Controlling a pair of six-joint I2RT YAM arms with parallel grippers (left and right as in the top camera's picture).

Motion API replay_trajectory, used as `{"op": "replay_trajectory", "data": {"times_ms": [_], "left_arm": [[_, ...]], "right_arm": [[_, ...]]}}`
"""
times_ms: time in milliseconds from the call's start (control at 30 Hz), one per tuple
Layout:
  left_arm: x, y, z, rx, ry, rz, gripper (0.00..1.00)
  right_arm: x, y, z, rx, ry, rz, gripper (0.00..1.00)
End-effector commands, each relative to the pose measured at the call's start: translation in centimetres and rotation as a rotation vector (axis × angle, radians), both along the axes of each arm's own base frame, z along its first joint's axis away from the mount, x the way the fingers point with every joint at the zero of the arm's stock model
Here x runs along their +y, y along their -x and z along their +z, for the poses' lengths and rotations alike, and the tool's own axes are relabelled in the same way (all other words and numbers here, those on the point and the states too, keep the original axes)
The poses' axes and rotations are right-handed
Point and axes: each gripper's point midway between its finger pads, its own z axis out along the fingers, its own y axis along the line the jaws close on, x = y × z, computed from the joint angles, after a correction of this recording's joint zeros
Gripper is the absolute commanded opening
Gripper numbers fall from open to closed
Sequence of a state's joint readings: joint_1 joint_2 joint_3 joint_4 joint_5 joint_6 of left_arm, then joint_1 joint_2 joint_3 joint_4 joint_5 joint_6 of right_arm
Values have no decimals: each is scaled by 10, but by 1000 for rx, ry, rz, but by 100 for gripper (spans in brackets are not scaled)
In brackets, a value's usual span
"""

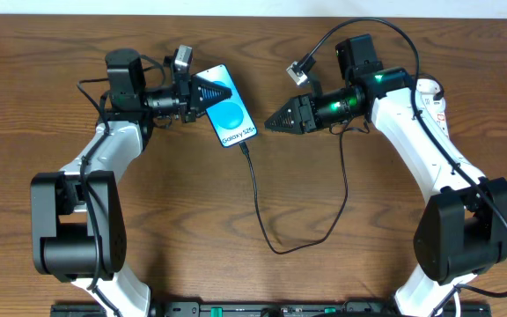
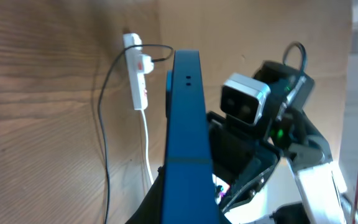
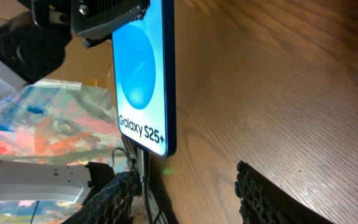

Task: Plug charger to phone and switch on socket
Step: 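Lower the phone with the left gripper and lay it on the table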

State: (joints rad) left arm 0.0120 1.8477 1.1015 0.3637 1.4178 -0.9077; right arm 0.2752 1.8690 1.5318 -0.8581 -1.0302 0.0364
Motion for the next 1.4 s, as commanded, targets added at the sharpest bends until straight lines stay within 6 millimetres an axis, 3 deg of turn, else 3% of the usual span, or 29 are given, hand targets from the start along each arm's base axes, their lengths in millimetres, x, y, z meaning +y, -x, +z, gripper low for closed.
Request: {"op": "replay_trajectory", "data": {"times_ms": [0, 400, 767, 1367], "left_arm": [[3, -2, 7, -43, -29, 37, 7], [20, 13, -72, 158, -301, 143, 8], [47, 30, -123, 267, -588, 208, 7], [27, 44, -157, 336, -654, 138, 7]], "right_arm": [[-3, -2, 3, -31, 24, -4, 52], [-3, -1, 2, -24, 26, -4, 52], [-3, 0, 0, -18, 35, -5, 52], [-8, 2, -8, 4, 85, -19, 51]]}}
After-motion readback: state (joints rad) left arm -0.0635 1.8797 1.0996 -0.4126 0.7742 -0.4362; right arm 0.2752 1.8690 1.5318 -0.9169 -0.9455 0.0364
